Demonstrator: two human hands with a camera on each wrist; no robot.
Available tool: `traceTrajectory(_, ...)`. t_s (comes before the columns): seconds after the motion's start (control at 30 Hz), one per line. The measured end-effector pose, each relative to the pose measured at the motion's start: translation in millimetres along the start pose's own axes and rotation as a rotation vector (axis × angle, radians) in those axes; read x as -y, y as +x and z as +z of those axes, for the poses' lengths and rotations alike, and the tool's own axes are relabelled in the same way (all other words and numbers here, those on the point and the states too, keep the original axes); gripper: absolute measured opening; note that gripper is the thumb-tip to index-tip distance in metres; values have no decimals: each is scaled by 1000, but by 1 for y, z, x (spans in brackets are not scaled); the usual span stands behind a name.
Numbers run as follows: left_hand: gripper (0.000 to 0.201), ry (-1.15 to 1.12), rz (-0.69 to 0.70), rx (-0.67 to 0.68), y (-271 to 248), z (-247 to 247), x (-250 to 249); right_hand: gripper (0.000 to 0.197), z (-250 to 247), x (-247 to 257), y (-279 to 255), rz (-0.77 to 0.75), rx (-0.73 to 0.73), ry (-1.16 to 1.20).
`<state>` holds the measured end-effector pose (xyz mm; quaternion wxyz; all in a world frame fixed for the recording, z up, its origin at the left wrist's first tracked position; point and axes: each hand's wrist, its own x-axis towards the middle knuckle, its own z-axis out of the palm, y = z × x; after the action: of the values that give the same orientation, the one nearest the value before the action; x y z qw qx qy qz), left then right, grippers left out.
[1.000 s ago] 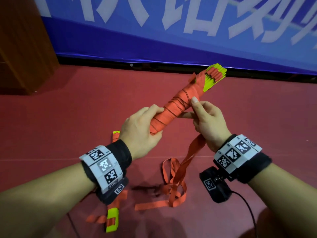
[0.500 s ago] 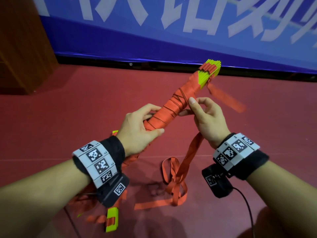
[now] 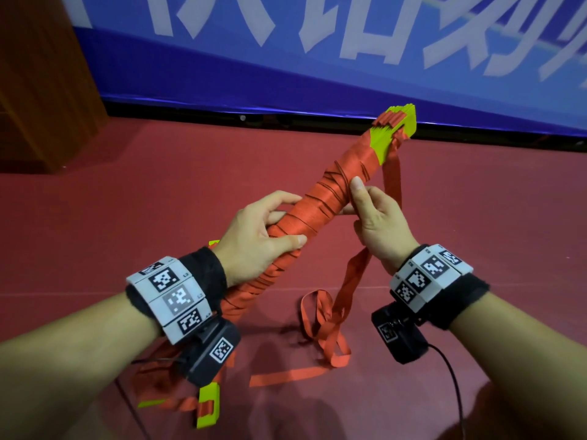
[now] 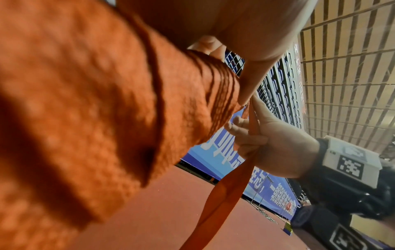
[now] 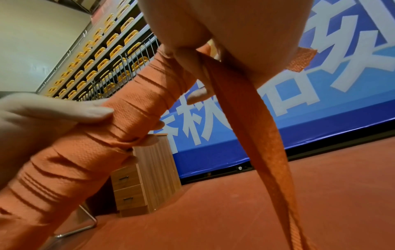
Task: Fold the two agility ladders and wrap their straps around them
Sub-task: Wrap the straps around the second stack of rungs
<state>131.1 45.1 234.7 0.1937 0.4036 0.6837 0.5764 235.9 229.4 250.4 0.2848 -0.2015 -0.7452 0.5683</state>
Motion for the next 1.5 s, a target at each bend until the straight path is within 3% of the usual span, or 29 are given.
traceTrajectory(0.1, 48, 13, -1, 16, 1, -1, 2, 33, 2, 4, -3, -5, 21, 45)
traceTrajectory(0.4, 54, 34, 30, 97, 4, -8, 2, 38, 2, 7, -3, 60, 40, 94)
traceTrajectory(0.57, 46, 40, 45, 125, 6, -9, 6, 37, 1, 5, -5, 68, 87, 113)
traceTrajectory(0.67, 43, 33, 46, 142, 6, -8, 2, 53, 1, 3, -3, 80, 68, 126)
traceTrajectory(0.93, 36, 63, -38, 123, 9, 0, 5, 72, 8, -5, 8, 113, -71, 91)
traceTrajectory(1.0, 41, 165, -47, 99, 11, -2, 8, 76, 10, -9, 11, 127, -110, 47)
traceTrajectory(1.1, 63, 421, 12, 41, 6, 2, 9, 87, 11, -11, 13, 150, -170, 12)
traceTrajectory(1.23, 87, 784, 92, -67, -4, 17, 8, 64, 12, -7, 12, 210, -186, 77)
traceTrajectory(1.33, 77, 911, 195, -149, -4, 21, 4, 56, 11, -2, 12, 231, -196, 155)
traceTrajectory(1.5, 63, 851, 266, -197, 0, 19, 5, 59, 6, 1, 7, 170, -140, 162)
